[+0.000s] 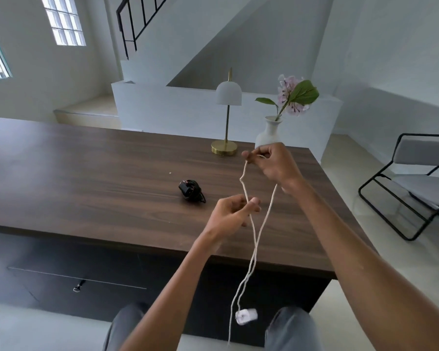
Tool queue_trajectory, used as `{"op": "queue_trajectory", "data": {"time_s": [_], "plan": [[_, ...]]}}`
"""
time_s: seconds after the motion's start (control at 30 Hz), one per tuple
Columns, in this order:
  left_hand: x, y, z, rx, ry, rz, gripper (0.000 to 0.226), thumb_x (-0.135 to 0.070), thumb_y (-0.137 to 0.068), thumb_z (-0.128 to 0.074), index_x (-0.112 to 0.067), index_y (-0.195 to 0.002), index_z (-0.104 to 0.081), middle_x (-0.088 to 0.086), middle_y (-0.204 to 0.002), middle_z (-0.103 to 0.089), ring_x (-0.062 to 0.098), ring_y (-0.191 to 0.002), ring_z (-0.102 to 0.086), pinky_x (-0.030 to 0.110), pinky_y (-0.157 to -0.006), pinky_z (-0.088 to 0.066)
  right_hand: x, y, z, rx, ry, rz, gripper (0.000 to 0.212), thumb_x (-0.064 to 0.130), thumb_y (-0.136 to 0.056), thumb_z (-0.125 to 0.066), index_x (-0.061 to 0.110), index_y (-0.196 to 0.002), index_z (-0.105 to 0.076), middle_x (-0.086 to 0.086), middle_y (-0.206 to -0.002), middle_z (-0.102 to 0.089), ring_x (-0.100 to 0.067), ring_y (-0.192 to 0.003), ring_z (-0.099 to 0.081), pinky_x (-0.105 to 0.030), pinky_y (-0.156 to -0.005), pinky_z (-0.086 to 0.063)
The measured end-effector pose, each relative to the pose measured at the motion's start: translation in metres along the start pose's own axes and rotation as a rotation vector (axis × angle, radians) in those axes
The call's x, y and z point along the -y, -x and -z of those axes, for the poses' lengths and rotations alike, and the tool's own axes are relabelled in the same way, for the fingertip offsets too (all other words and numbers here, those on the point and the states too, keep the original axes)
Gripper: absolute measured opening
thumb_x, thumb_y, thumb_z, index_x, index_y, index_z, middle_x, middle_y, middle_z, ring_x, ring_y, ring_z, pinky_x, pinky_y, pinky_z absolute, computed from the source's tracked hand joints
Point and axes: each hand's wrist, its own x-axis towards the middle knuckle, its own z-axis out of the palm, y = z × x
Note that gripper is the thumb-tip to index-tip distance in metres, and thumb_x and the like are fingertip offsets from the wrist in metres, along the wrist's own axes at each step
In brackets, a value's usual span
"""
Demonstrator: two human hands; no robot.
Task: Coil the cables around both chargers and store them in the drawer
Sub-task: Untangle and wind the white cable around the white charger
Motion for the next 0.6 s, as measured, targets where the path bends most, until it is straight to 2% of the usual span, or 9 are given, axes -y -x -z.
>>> {"op": "queue_trajectory", "data": {"time_s": [0.1, 0.2, 0.23, 0.27, 0.33, 0.37, 0.43, 0.53, 0.6], "plan": [[-0.009, -0.008, -0.006, 0.026, -0.035, -0.046, 0.034, -0.029, -0.105, -0.053, -0.012, -0.08, -0.069, -0.003, -0.072, -0.07, 0.003, -0.066, -0.065, 0.02, -0.064, -0.052, 0.009, -0.009, 0.012, -0.071, 0.008, 0.022, 0.029, 0.037, -0.085, -0.076, 0.008, -0.088, -0.079, -0.01, -0.084, -0.077, -0.017, -0.074, -0.063, -0.031, -0.07, -0.05], [0.0, -0.005, 0.002, 0.105, -0.07, -0.06, 0.039, -0.028, -0.107, -0.048, -0.013, -0.073, -0.061, -0.003, -0.059, -0.062, 0.011, -0.056, -0.057, 0.027, -0.064, -0.051, 0.018, -0.016, 0.028, -0.132, 0.084, 0.077, 0.031, 0.037, -0.084, -0.077, 0.007, -0.089, -0.079, -0.011, -0.087, -0.078, -0.028, -0.084, -0.071, -0.038, -0.084, -0.056], [0.005, -0.002, 0.007, 0.123, -0.095, -0.062, 0.039, -0.027, -0.107, -0.047, -0.013, -0.073, -0.06, -0.003, -0.058, -0.061, 0.011, -0.055, -0.057, 0.027, -0.066, -0.051, 0.019, -0.021, 0.034, -0.151, 0.106, 0.099, 0.031, 0.036, -0.084, -0.078, 0.006, -0.09, -0.079, -0.012, -0.087, -0.078, -0.027, -0.087, -0.072, -0.037, -0.086, -0.057], [0.008, 0.001, 0.013, 0.133, -0.108, -0.06, 0.038, -0.025, -0.107, -0.047, -0.013, -0.074, -0.06, -0.003, -0.058, -0.061, 0.01, -0.056, -0.057, 0.026, -0.067, -0.051, 0.021, -0.025, 0.041, -0.171, 0.112, 0.121, 0.031, 0.035, -0.084, -0.077, 0.005, -0.09, -0.079, -0.011, -0.084, -0.077, -0.017, -0.083, -0.073, -0.03, -0.082, -0.057], [0.013, 0.008, 0.029, 0.153, -0.119, -0.044, 0.036, -0.024, -0.107, -0.047, -0.012, -0.075, -0.059, -0.004, -0.058, -0.061, 0.01, -0.056, -0.057, 0.022, -0.067, -0.05, 0.027, -0.035, 0.059, -0.224, 0.15, 0.153, 0.031, 0.033, -0.085, -0.077, 0.002, -0.089, -0.078, -0.009, -0.072, -0.071, 0.004, -0.06, -0.061, -0.011, -0.062, -0.045], [0.014, 0.011, 0.037, 0.167, -0.136, -0.035, 0.036, -0.024, -0.107, -0.047, -0.012, -0.075, -0.059, -0.004, -0.057, -0.059, 0.01, -0.055, -0.055, 0.02, -0.066, -0.049, 0.031, -0.041, 0.069, -0.261, 0.177, 0.177, 0.033, 0.034, -0.085, -0.077, 0.001, -0.09, -0.078, -0.012, -0.071, -0.07, 0.004, -0.057, -0.054, -0.011, -0.057, -0.039], [0.014, 0.018, 0.054, 0.194, -0.169, -0.015, 0.037, -0.024, -0.107, -0.046, -0.012, -0.075, -0.059, -0.006, -0.057, -0.055, 0.008, -0.056, -0.051, 0.017, -0.065, -0.046, 0.037, -0.052, 0.09, -0.334, 0.219, 0.218, 0.038, 0.038, -0.084, -0.078, 0.002, -0.094, -0.079, -0.016, -0.085, -0.076, 0.002, -0.066, -0.057, -0.017, -0.063, -0.044], [0.013, 0.025, 0.083, 0.186, -0.184, -0.015, 0.037, -0.026, -0.105, -0.048, -0.015, -0.072, -0.059, -0.008, -0.057, -0.054, 0.007, -0.059, -0.05, 0.016, -0.069, -0.046, 0.044, -0.064, 0.118, -0.419, 0.259, 0.223, 0.044, 0.043, -0.081, -0.078, 0.003, -0.1, -0.078, -0.01, -0.093, -0.076, 0.011, -0.065, -0.06, -0.011, -0.069, -0.047], [0.014, 0.029, 0.104, 0.18, -0.197, -0.028, 0.036, -0.038, -0.099, -0.051, -0.021, -0.069, -0.061, -0.009, -0.057, -0.054, 0.006, -0.06, -0.05, 0.021, -0.072, -0.046, 0.043, -0.069, 0.136, -0.451, 0.314, 0.239, 0.048, 0.044, -0.081, -0.077, 0.001, -0.101, -0.078, -0.016, -0.097, -0.077, -0.005, -0.077, -0.064, -0.021, -0.072, -0.051]]}}
